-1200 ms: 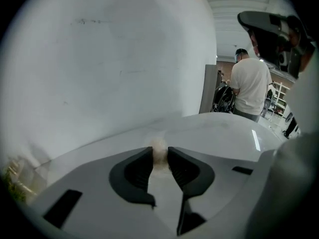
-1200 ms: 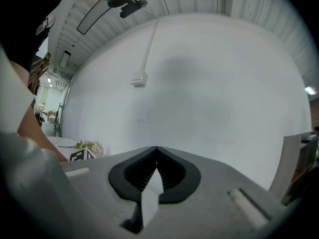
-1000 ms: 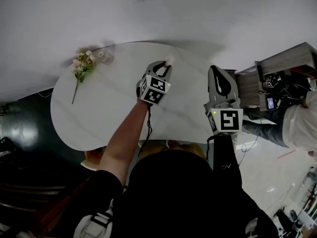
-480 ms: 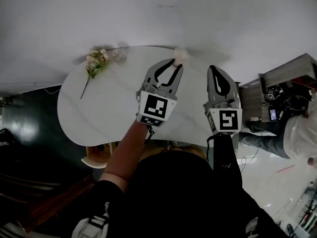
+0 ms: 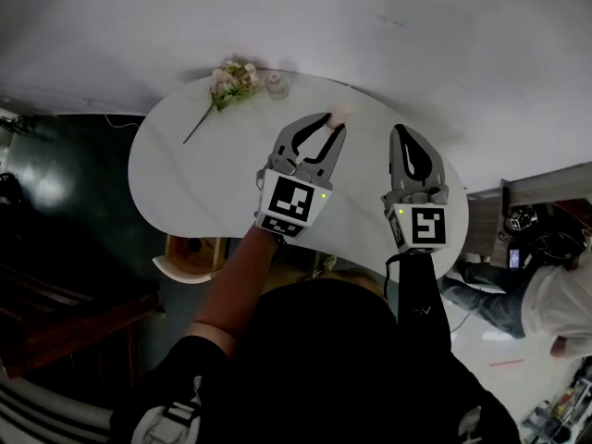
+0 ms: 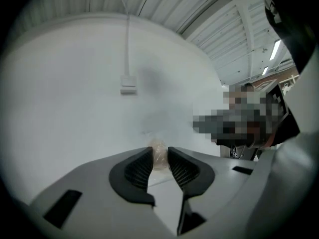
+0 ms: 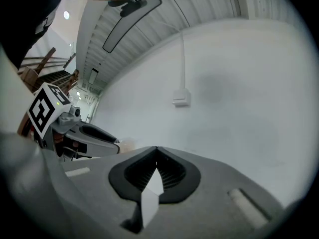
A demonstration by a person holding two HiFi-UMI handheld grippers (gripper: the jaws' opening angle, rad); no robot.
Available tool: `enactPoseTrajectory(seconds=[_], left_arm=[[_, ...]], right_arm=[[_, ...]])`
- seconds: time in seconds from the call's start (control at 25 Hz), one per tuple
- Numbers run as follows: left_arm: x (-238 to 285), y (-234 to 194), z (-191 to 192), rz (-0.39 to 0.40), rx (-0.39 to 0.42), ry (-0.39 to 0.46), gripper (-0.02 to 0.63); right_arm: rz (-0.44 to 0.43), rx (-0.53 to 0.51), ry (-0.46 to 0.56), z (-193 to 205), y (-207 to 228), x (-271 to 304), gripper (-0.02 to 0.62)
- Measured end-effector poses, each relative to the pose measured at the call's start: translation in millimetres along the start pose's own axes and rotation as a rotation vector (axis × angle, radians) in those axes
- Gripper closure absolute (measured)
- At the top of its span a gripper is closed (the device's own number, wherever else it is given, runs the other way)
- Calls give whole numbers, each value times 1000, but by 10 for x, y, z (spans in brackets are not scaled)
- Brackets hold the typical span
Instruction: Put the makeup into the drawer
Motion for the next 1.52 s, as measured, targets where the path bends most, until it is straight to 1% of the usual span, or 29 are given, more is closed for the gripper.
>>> enactPoseTrajectory(seconds=[0.08,0.16,0.32,0.52,0.8,0.92,1.04,1.08,1.24,1.32,1.4,1.52], left_arm=[[-270,-126,43,-49,-7,-10,511],[-564,-250,94,-105,-12,-21,511],[-1191,-546,274,-223,-28,-43,511],[-1978,-805,455,-363,-53,-74,511],[-3061,-919,605,-556,-99,-97,511],[-3488,-899,720,-643,-122,-119,511],[-3907,-833,905,-746,-163,-165,511],[-4005,-815,940,-770,-170,-174,511],[-4229,-809,1014,-810,-182,-187,511],[-4290,-775,1178,-820,-215,-226,511],[-4333,-678,1440,-820,-281,-275,511],[-4353,-520,1881,-803,-397,-327,511]], right_arm=[[-54,33,15,-22,-260,84,591],[-125,52,52,-129,-569,181,592],[-243,30,35,-126,-1208,373,592],[-412,32,89,-275,-2058,548,592],[-613,68,103,-530,-3149,502,592],[-699,69,104,-530,-3568,446,592],[-805,63,102,-507,-3982,354,592],[-833,65,101,-503,-4087,329,591],[-884,75,84,-464,-4358,259,592],[-898,76,76,-438,-4445,227,591],[-915,79,62,-427,-4522,179,591],[-933,75,44,-396,-4600,128,592]])
Point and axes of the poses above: the fingertips, and each gripper's own axes: x forward along the fingers, y to its right, z out of its underside, the point moved 8 cm from there along -x, backward along the fingers, and after that the axes turned 12 degrees about z, right-handed, at the moved point
